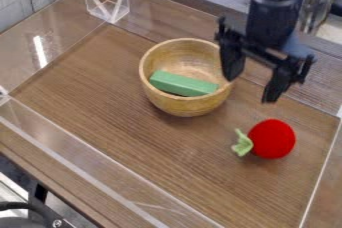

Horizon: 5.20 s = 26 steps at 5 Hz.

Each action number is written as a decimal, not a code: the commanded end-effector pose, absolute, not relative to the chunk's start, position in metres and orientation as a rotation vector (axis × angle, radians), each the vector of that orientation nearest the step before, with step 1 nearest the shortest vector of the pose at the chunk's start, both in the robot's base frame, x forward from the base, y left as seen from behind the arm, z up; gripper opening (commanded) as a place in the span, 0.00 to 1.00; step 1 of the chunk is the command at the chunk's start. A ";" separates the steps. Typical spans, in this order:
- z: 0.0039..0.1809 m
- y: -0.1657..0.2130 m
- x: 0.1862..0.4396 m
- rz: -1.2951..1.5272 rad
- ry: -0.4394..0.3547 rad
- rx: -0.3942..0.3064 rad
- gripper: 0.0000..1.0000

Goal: Move the red fruit to the right

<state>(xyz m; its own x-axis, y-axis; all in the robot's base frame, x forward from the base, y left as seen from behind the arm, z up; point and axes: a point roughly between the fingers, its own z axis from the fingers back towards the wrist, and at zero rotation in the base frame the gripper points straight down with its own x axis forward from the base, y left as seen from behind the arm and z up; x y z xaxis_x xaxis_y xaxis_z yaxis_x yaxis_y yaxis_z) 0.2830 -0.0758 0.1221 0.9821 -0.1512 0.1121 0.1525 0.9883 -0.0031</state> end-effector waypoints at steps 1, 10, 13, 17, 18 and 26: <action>0.158 -0.065 0.288 -0.120 -0.227 -0.015 1.00; 0.147 -0.023 0.319 -0.207 -0.237 -0.095 1.00; 0.123 -0.047 0.316 -0.178 -0.250 -0.097 1.00; 0.115 -0.063 0.259 -0.122 -0.187 -0.081 1.00; 0.107 -0.069 0.252 -0.096 -0.158 -0.074 1.00; 0.072 -0.008 0.224 0.073 -0.187 -0.022 1.00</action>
<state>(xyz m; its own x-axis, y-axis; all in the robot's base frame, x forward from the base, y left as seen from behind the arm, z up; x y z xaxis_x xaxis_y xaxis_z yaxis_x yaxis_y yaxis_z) 0.2196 -0.0087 0.0671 0.9839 0.0765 0.1613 -0.0727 0.9969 -0.0293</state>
